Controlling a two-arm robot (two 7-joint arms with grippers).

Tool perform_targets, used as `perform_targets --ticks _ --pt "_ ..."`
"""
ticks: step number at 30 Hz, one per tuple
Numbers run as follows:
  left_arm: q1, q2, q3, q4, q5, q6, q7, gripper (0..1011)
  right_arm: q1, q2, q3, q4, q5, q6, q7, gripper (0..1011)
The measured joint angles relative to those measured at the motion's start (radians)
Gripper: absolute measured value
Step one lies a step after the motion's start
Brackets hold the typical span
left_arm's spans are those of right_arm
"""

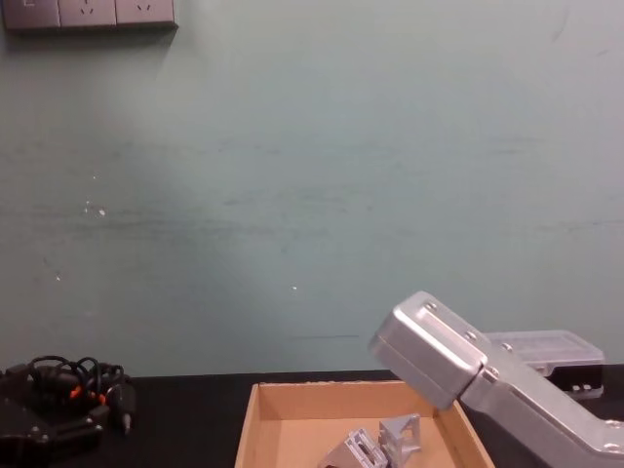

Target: Use one hand to pick up the angle iron from the table and place it into the box.

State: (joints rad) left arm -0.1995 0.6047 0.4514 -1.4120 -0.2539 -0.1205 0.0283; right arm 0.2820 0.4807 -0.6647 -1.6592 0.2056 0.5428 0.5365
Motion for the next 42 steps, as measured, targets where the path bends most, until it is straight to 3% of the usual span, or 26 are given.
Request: perform_targets --ticks 20,27,37,42 --pt "0.0 0.0 0.0 0.0 0.0 0.0 0.0 1011 0.002 -0.007 -0.001 0.002 0.005 0.006 0.011 999" --pt "0.0 0.0 0.0 0.0 0.0 0.0 0.0 1011 0.002 -0.006 -0.001 0.002 0.005 0.006 0.011 863" --pt "0.0 0.0 0.0 0.0 0.0 0.0 0.0 1011 0.002 -0.006 -0.002 0.002 0.004 0.005 0.011 549" --pt "0.0 0.0 0.0 0.0 0.0 0.0 0.0 1011 0.002 -0.006 -0.002 0.002 0.004 0.005 0.011 540"
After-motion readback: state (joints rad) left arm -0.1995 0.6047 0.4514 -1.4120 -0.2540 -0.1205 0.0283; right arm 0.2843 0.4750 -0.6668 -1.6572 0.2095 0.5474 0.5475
